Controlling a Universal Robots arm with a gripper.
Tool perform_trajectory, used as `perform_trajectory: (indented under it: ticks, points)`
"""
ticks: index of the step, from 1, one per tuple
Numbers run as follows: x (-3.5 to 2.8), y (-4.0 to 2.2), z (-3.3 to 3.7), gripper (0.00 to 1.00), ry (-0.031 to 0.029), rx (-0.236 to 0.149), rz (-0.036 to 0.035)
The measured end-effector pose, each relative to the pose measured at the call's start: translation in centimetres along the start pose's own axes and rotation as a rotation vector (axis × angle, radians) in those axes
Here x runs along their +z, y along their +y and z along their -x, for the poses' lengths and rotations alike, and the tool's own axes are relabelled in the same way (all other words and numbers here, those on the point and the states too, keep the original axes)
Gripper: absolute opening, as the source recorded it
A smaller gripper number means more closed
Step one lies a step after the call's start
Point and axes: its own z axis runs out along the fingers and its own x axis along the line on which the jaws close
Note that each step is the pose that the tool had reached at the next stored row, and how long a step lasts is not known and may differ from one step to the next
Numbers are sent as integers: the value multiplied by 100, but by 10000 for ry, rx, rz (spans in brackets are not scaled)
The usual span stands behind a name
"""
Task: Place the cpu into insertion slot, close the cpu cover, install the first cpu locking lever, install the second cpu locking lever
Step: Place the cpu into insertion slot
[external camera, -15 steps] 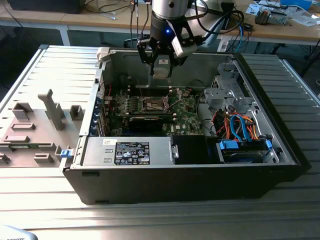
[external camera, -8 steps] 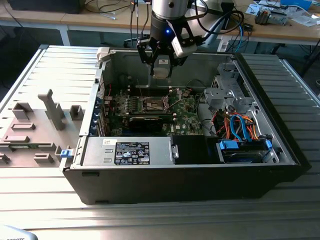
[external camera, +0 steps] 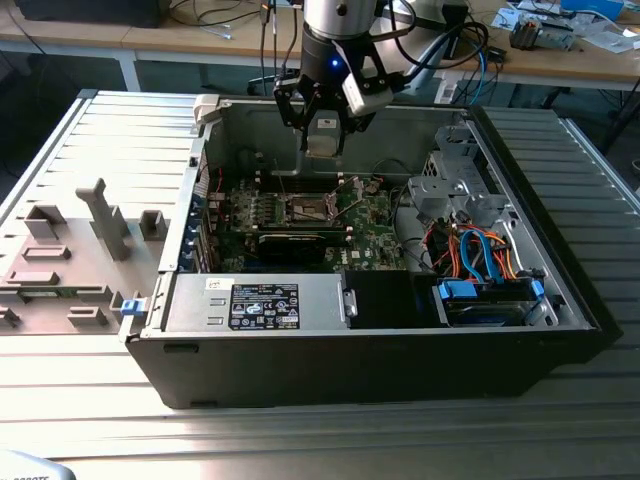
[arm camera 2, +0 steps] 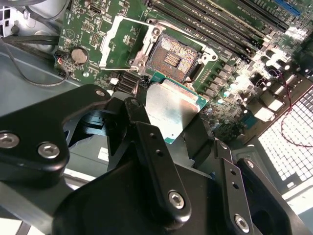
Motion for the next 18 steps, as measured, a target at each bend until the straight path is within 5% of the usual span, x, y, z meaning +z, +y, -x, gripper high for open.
perform_trajectory:
  ticks: [18]
  points:
    - [12,-1,0,55,-26,262,-69]
